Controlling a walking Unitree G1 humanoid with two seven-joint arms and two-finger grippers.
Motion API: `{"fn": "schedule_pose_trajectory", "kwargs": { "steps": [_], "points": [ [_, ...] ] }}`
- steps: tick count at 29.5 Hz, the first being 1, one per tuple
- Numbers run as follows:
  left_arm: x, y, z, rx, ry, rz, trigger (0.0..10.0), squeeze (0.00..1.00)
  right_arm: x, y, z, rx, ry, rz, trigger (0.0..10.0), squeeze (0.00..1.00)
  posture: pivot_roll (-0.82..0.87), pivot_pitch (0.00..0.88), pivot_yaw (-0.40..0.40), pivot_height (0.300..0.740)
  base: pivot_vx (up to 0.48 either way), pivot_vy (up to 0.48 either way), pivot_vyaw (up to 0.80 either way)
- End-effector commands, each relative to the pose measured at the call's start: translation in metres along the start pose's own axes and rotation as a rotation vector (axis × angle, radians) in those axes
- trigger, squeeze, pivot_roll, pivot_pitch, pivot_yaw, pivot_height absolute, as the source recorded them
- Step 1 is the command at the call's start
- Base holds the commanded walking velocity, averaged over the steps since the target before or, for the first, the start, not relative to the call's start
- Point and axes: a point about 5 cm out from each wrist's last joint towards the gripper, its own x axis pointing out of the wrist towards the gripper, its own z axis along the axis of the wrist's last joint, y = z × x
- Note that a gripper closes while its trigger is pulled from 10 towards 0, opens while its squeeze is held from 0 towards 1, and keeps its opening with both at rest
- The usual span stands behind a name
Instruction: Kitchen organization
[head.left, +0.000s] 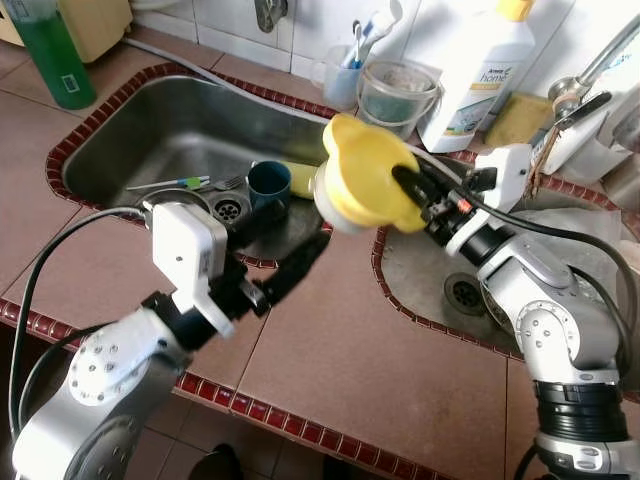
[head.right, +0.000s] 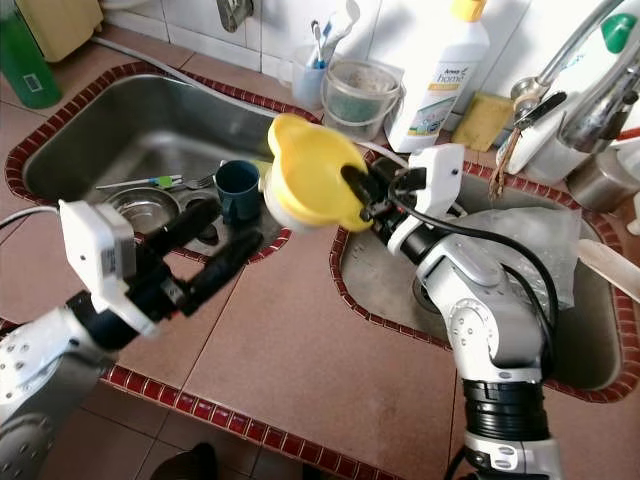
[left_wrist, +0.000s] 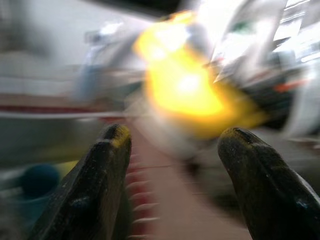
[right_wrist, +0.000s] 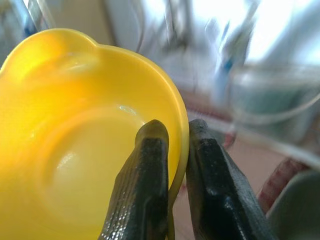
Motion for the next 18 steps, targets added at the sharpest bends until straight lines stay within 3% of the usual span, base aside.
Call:
{"fn": "schedule_pose_trajectory", "kwargs": {
  "steps": [1, 4, 9, 12, 18],
  "points": [
    [0.005, 0.006, -0.008, -0.014, 0.022, 0.066, 10.0, 0.00, -0.002, -0.003, 0.008, -0.027, -0.062, -0.041, 10.0, 0.00, -0.04, 0.160, -0.072, 0.740, 0.000, 0.000, 0.00],
    [0.013, 0.012, -0.009, -0.063, -0.011, 0.113, 10.0, 0.00, -0.001, 0.003, 0.008, -0.037, -0.109, -0.057, 10.0, 0.00, -0.05, 0.150, -0.061, 0.740, 0.000, 0.000, 0.00],
    [0.019, 0.018, -0.010, -0.063, -0.024, 0.138, 10.0, 0.00, -0.002, 0.008, 0.008, -0.056, -0.145, -0.071, 10.0, 0.00, -0.05, 0.131, -0.045, 0.740, 0.000, 0.000, 0.00],
    [0.026, 0.031, -0.010, -0.084, -0.059, 0.174, 10.0, 0.00, -0.004, 0.013, 0.007, -0.105, -0.212, -0.110, 10.0, 0.00, -0.06, 0.113, -0.030, 0.740, 0.000, 0.000, 0.00],
    [0.029, 0.040, -0.013, -0.067, -0.050, 0.159, 10.0, 0.00, -0.004, 0.016, 0.006, -0.158, -0.242, -0.137, 10.0, 0.00, -0.07, 0.102, -0.019, 0.740, 0.000, 0.000, 0.00]
  ]
}}
